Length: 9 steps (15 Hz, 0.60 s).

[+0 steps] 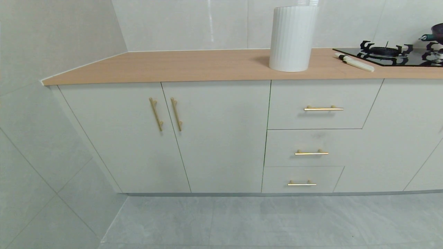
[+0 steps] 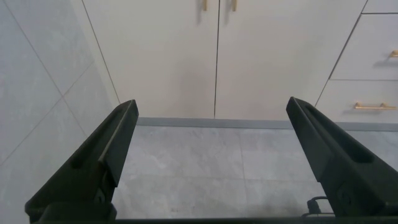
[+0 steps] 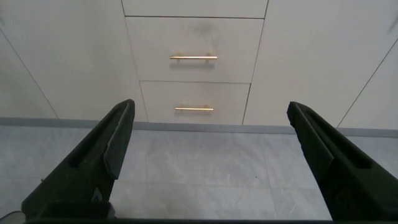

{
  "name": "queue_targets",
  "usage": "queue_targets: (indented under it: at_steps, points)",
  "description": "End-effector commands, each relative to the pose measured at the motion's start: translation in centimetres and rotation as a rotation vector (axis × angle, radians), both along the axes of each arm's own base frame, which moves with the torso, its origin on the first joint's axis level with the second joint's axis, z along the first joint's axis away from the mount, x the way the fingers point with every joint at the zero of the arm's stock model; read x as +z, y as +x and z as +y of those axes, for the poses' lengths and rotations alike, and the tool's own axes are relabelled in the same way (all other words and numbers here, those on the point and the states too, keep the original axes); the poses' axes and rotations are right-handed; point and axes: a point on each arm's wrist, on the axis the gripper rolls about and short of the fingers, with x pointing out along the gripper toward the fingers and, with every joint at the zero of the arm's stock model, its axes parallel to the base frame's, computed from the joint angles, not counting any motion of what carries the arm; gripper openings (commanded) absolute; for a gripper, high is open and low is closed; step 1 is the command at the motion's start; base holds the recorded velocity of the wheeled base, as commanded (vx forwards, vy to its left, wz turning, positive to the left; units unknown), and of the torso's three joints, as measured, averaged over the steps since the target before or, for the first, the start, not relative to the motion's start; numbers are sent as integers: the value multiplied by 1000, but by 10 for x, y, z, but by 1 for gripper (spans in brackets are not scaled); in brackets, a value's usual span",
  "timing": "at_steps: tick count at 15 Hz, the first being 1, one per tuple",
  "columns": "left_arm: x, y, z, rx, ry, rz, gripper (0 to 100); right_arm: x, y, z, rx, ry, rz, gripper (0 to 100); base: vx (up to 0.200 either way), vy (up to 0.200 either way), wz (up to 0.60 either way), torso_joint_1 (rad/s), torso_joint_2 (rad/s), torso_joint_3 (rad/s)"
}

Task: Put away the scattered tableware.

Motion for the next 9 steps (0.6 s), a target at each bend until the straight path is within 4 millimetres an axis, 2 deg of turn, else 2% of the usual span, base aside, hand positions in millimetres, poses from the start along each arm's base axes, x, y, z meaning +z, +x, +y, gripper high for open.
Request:
queue_targets:
  at_steps: [1, 9]
  points:
    - [0, 0, 0, 1, 4, 0, 100, -1, 0, 0, 0, 0, 9, 100, 0, 0, 0, 0, 0, 0]
    - [0, 0, 0, -1, 18, 1, 100, -1, 0, 0, 0, -1, 9, 100, 0, 0, 0, 0, 0, 0]
